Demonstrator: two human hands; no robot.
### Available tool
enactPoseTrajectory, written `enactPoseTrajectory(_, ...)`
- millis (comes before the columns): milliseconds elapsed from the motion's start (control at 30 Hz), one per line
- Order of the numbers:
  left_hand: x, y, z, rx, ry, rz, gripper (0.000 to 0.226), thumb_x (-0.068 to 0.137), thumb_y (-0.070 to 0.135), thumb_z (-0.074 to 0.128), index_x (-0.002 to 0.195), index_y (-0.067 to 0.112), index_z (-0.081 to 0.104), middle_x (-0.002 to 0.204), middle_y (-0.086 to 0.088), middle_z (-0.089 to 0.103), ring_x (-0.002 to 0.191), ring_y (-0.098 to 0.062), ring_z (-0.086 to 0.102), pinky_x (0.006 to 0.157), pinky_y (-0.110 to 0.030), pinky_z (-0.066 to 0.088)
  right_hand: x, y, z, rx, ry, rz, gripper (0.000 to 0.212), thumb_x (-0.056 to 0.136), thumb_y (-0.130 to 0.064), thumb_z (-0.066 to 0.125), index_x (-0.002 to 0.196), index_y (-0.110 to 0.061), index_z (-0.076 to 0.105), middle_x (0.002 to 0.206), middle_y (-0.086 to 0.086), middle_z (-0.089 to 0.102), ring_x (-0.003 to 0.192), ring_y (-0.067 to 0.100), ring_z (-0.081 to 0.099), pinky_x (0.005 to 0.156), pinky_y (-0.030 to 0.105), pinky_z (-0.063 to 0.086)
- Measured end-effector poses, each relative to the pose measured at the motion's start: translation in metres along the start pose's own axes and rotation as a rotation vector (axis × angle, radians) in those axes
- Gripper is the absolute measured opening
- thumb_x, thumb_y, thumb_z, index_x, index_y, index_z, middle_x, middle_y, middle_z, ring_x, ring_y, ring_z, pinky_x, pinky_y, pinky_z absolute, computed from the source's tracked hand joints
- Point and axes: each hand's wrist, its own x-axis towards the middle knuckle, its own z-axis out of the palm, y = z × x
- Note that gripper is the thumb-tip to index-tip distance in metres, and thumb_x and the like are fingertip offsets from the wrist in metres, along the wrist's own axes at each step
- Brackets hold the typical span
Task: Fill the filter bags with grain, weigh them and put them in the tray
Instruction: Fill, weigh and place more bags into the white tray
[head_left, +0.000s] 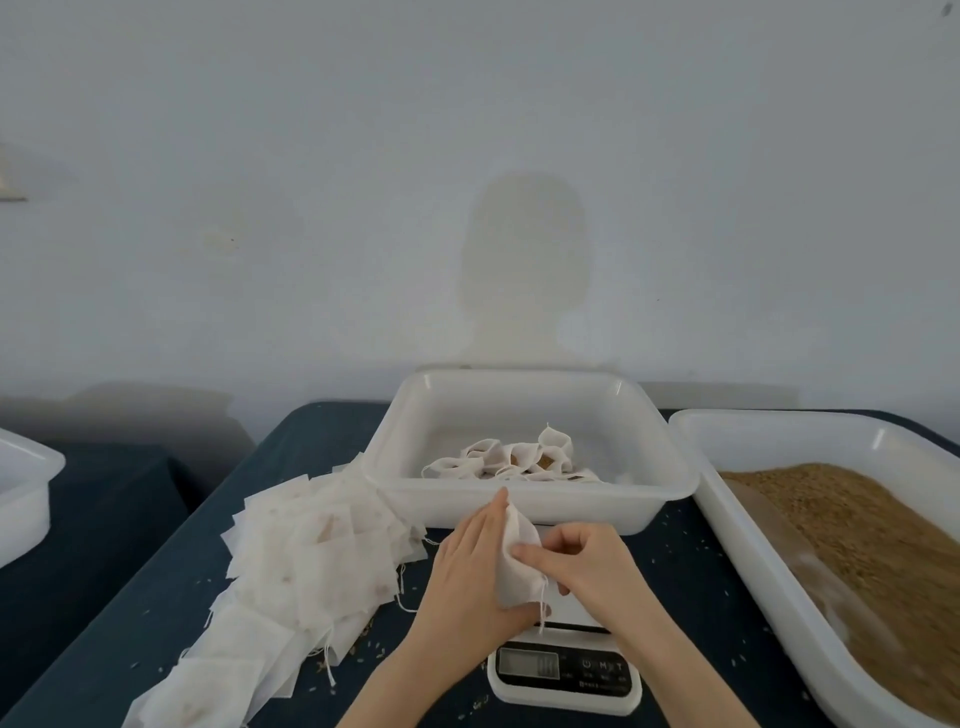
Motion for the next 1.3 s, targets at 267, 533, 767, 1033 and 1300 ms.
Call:
enactPoseTrajectory(267, 0.007, 0.004, 0.009, -0.351, 0.077, -0.129, 0.051, 0.076, 0.023, 0.07, 0.118, 0.032, 0.043, 0.108, 0.016, 0.053, 0.1, 0.0, 0.052, 0.081, -0.012, 0.044, -0.002, 0.002, -0.01, 0.034, 0.022, -0.029, 0.029, 0.092, -0.031, 0.062, 0.065, -0.018, 0.064, 0.048, -0.012, 0.056, 0.046, -0.001, 0.049, 0.049, 0.007, 0.039)
enactPoseTrajectory(533, 0.009, 0.0, 0.013, -0.253, 0.095, -0.078, 0.053, 0.073, 0.027, 0.071, 0.114, 0.036, 0.04, 0.107, 0.026, 0.046, 0.103, 0.008, 0.044, 0.084, -0.009, 0.038, -0.006, -0.002, -0.019, -0.357, 0.108, -0.215, 0.024, 0.079, -0.019, 0.069, 0.067, -0.039, 0.062, 0.087, -0.028, 0.062, 0.065, 0.001, 0.057, 0.063, 0.016, 0.045)
enactPoseTrajectory(767, 0.01, 0.002, 0.015, -0.167, 0.122, -0.005, 0.05, 0.068, 0.034, 0.06, 0.115, 0.031, 0.045, 0.102, 0.027, 0.044, 0.098, 0.006, 0.042, 0.083, -0.008, 0.033, -0.005, 0.0, -0.019, -0.308, 0.035, -0.177, 0.017, 0.089, -0.027, 0.063, 0.083, -0.042, 0.061, 0.095, -0.022, 0.061, 0.082, -0.001, 0.057, 0.071, 0.014, 0.044)
enactPoseTrajectory(1033, 0.017, 0.007, 0.014, -0.054, 0.111, 0.093, 0.058, 0.063, 0.053, 0.044, 0.118, 0.033, 0.04, 0.103, 0.026, 0.037, 0.095, 0.007, 0.036, 0.088, -0.001, 0.023, -0.002, -0.002, -0.033, -0.104, -0.205, -0.064, 0.035, 0.092, -0.008, 0.055, 0.087, -0.038, 0.073, 0.087, -0.015, 0.073, 0.087, -0.002, 0.065, 0.078, 0.013, 0.05)
enactPoseTrajectory(1300, 0.035, 0.013, 0.016, -0.017, -0.028, 0.14, 0.05, 0.066, 0.051, 0.05, 0.113, 0.038, 0.038, 0.1, 0.027, 0.037, 0.095, 0.001, 0.04, 0.081, -0.013, 0.029, -0.005, -0.009, -0.06, -0.254, -0.157, -0.112, 0.014, 0.082, -0.031, 0.067, 0.085, -0.042, 0.076, 0.078, -0.014, 0.071, 0.069, -0.002, 0.058, 0.072, 0.02, 0.05)
